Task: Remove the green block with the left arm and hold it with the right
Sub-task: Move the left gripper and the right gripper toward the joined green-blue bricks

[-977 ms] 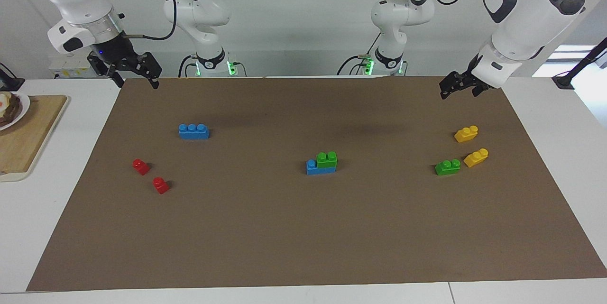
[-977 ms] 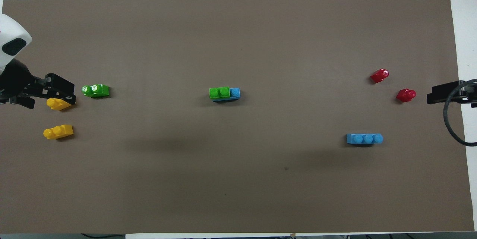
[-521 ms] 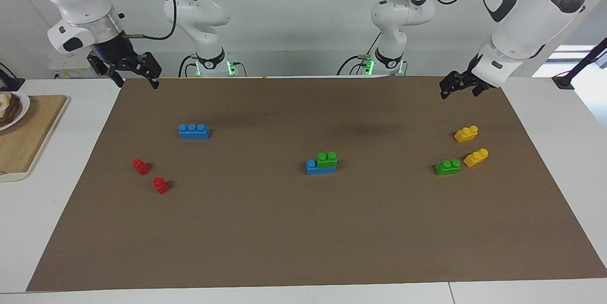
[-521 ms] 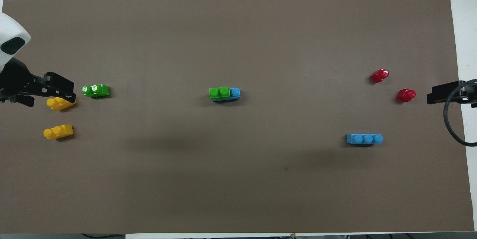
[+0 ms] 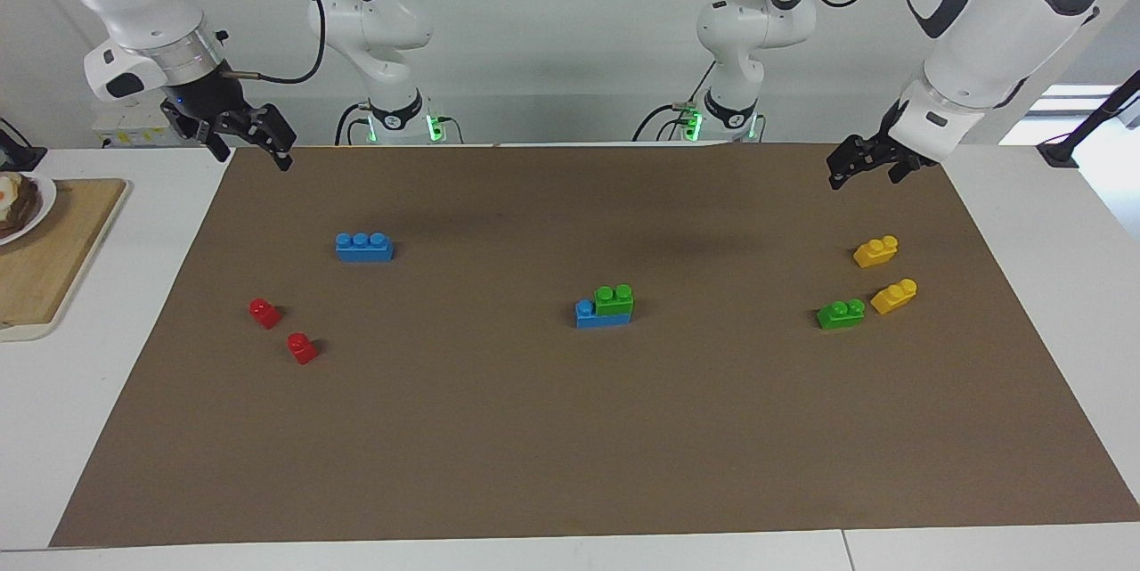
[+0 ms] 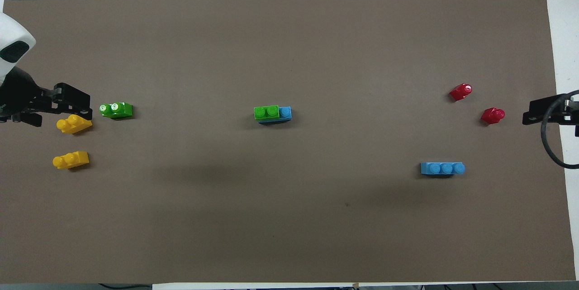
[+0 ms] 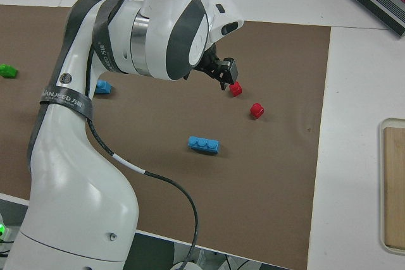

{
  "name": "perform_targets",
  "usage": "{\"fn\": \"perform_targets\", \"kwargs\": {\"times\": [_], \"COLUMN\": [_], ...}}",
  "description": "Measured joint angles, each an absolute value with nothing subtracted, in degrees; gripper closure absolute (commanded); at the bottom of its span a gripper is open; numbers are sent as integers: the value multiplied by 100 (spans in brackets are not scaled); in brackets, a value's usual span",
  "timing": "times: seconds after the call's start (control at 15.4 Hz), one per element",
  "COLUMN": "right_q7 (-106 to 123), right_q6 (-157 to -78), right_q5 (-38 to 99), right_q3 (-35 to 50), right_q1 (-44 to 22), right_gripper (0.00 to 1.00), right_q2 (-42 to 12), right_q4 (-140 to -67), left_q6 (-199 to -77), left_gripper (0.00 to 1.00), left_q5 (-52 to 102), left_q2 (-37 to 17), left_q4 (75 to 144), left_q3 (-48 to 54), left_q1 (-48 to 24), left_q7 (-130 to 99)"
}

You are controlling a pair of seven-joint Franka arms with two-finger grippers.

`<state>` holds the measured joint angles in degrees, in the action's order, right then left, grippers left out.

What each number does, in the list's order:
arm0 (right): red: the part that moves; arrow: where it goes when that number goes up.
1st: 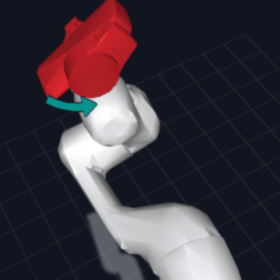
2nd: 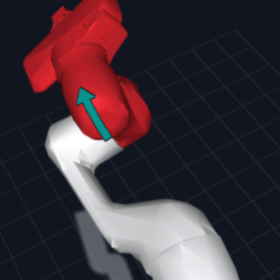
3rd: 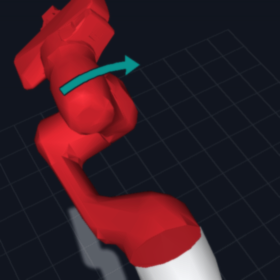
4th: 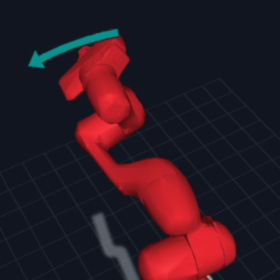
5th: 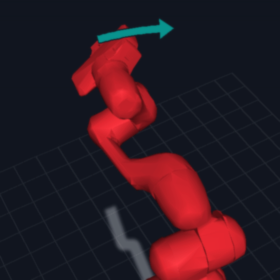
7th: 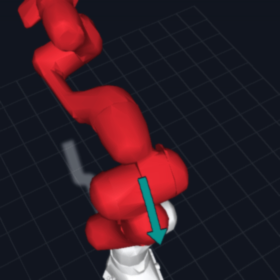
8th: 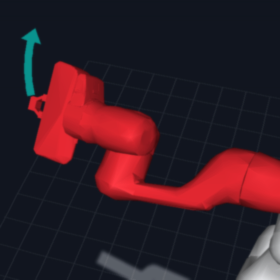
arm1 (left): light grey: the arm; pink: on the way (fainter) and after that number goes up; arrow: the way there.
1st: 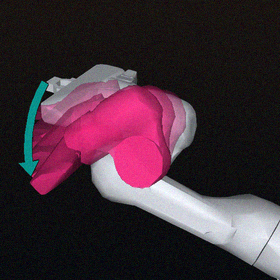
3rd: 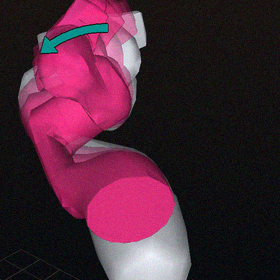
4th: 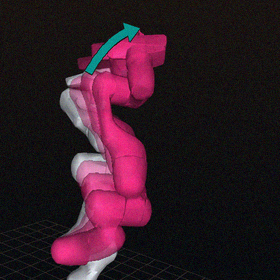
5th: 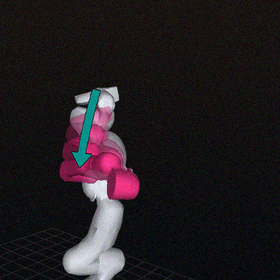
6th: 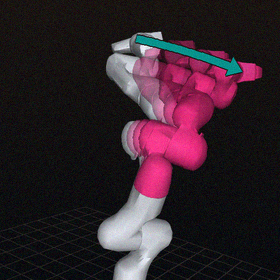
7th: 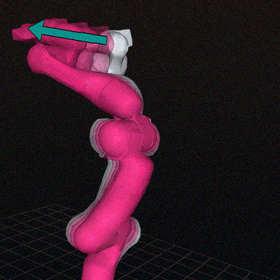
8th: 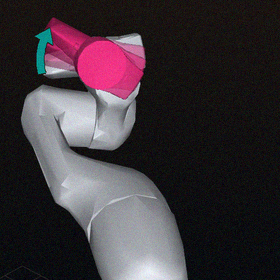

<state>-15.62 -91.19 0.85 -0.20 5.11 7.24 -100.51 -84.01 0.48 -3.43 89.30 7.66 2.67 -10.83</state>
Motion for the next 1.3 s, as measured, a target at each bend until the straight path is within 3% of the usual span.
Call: {"fn": "perform_targets", "kwargs": {"times": [0.59,1.04,1.3], "right_q7": [-5491,-6748,-7228], "right_q6": [-9119,-9153,-9558], "right_q5": [1283,2517,3053], "right_q3": [55,33,49], "right_q1": [488,498,418], "right_gripper": [0,0,0], "right_q2": [674,304,51], "right_q4": [-10310,-10725,-11021], "left_q6": [-8898,-9407,-9838], "left_gripper": [0,0,0], "left_q5": [272,273,274], "left_q2": [-408,-650,-880], "left_q4": [9205,9250,9261], "left_q3": [1208,1222,1227], "left_q1": [237,-108,-475], "left_q7": [-3495,-6506,-8391]}}
